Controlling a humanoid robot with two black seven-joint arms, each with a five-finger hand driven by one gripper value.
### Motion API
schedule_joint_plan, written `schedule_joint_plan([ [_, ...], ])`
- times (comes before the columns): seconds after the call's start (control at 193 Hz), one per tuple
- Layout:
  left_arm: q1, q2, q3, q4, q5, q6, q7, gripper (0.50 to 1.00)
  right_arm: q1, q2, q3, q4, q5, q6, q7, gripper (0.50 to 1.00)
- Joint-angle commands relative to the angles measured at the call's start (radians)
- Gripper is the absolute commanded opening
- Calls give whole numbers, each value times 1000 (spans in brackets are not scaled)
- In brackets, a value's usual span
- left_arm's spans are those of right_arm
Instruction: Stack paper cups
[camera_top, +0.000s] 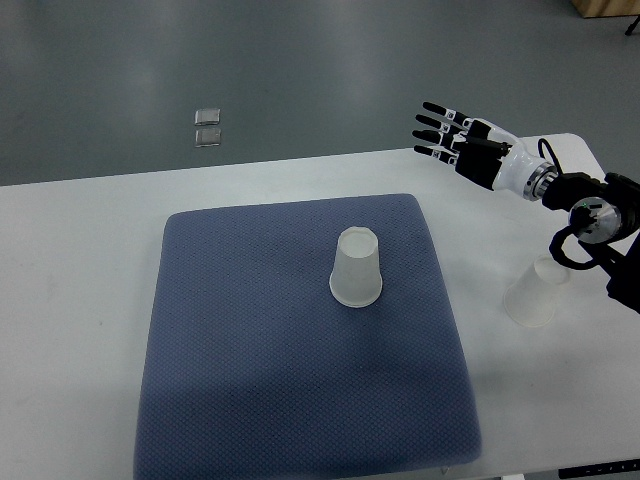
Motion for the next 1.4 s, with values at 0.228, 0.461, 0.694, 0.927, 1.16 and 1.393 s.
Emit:
schedule_joint_plan([
  [0.228, -4, 0, 0, -5, 0, 0, 0, 1000, -18, 12, 0, 11, 10, -6, 15, 926],
  [0.461, -4, 0, 1, -2, 0, 0, 0, 1000, -15, 0, 20, 12, 32, -10, 96, 924],
  [0.694, -4, 0, 0, -5, 0, 0, 0, 1000, -7, -80, 23, 18, 32, 13, 96, 926],
  [0.927, -4, 0, 0, -3, 0, 0, 0, 1000, 10, -162, 16, 18, 20, 74, 96, 926],
  [1.16, -4, 0, 0, -3, 0, 0, -1, 1000, 62, -256, -1, 15, -121, 79, 91, 924],
  [1.393, -4, 0, 0, -3, 0, 0, -1, 1000, 94, -343, 2, 58, -571, 80, 99, 924],
])
